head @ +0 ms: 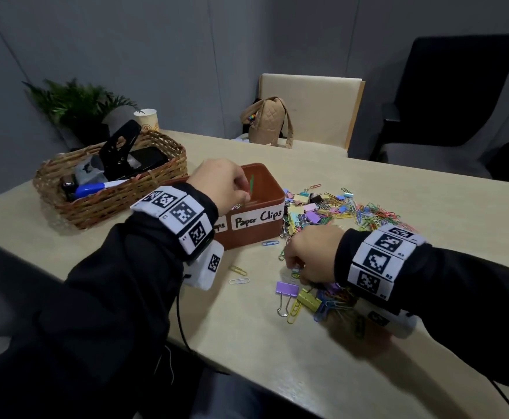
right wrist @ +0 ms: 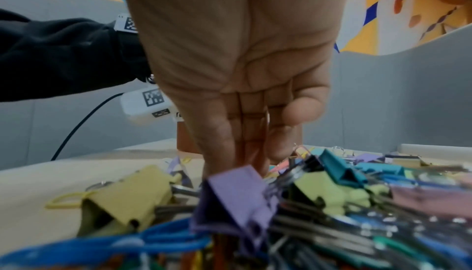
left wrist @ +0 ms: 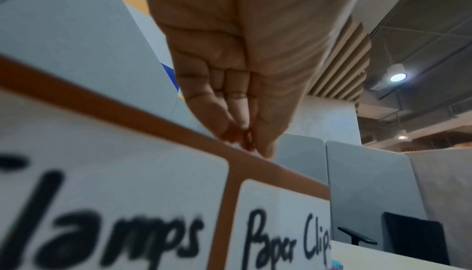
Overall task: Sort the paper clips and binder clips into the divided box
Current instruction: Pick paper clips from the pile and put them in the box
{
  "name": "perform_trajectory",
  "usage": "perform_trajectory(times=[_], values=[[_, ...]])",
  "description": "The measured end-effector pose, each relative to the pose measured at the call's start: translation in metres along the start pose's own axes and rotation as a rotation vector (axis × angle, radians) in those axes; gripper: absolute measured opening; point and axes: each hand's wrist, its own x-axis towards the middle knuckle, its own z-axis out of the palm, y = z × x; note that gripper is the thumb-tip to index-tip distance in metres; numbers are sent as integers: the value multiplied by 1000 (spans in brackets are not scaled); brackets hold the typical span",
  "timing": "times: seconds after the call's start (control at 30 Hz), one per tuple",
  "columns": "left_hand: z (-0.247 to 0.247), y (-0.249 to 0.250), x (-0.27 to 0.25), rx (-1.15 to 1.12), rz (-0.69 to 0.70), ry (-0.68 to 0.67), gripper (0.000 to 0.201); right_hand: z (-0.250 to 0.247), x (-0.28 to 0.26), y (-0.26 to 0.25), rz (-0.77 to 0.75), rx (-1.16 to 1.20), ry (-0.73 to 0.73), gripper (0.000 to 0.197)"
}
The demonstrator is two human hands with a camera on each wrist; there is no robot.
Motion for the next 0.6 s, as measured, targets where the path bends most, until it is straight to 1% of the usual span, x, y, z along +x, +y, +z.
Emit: perform_trajectory(times=[0.07,0.1,0.17,0.23,0.3,0.4,0.5,0.6], values=[[3,-4,-1,-6,-1,-2,23,0,1,-1,-3,-18,-8,21],[2,-4,-2,-8,13,7,24,1,2,-1,-2,-12,-8,23],[1,-3,-7,-14,55,35,18,2,4,0,-1,0,0,25],[-1,2,-16,-32,94,13,16,3,5,0,-5,8,9,24],[2,7,-27,-13,115,-110,19,4,6,-1,-10,18,8,21],[18,12,-41,120,133,-335,16,3,6,-3,-11,23,6,19],[37,8,-47,253,82,-452,25,3,5,-4,-23,17,6,16],[45,4,-47,340,34,-578,35,4,5,-3,-30,8,8,15]])
